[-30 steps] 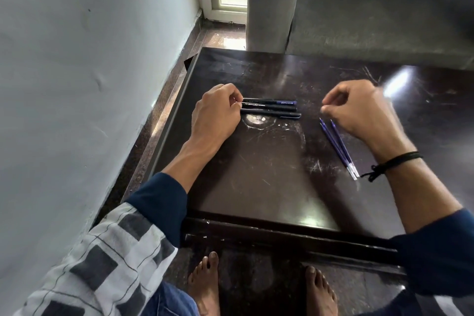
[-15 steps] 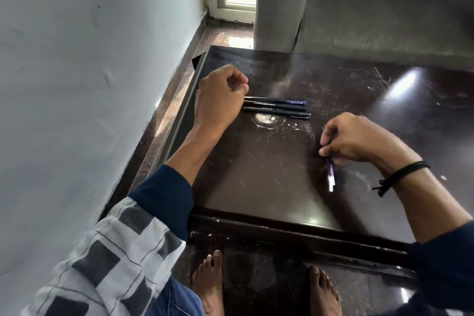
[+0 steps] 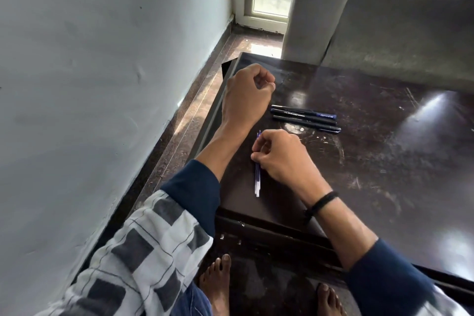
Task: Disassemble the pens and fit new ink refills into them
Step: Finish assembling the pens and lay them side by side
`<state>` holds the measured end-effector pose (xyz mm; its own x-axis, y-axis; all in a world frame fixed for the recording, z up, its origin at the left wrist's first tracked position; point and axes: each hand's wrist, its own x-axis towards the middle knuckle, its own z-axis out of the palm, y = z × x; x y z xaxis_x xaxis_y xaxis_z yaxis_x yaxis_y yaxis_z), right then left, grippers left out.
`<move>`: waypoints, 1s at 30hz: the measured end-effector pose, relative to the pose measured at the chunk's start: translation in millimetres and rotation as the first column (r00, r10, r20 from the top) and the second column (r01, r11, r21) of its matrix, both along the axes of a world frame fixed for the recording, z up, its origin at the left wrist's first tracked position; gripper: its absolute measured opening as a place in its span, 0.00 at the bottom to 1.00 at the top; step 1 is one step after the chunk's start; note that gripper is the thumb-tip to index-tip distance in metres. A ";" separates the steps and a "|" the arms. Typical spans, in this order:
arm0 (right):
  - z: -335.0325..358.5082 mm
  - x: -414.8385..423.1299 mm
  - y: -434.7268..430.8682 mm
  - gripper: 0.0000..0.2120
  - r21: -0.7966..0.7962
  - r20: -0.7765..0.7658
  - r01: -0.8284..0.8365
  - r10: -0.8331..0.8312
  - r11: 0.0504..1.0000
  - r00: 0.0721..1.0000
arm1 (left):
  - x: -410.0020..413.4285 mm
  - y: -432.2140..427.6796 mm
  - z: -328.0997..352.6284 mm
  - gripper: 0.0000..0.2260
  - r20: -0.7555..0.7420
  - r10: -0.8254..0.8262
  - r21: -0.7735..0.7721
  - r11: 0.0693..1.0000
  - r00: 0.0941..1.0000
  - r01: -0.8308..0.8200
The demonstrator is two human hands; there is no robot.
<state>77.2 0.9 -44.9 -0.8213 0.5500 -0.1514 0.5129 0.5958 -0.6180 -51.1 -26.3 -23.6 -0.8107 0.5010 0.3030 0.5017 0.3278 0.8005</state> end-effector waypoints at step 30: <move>-29.2 14.0 -1.6 0.05 -0.249 -0.361 0.186 -0.269 0.950 0.893 | -7.5 -1.8 0.5 0.04 0.032 -0.001 0.057 0.998 0.999 -0.001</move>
<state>91.2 -0.7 -74.1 -0.6930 0.7205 0.0232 0.3155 0.3320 -0.8890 -58.6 -28.1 -23.2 -0.8203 0.4839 0.3050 0.4755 0.2807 0.8337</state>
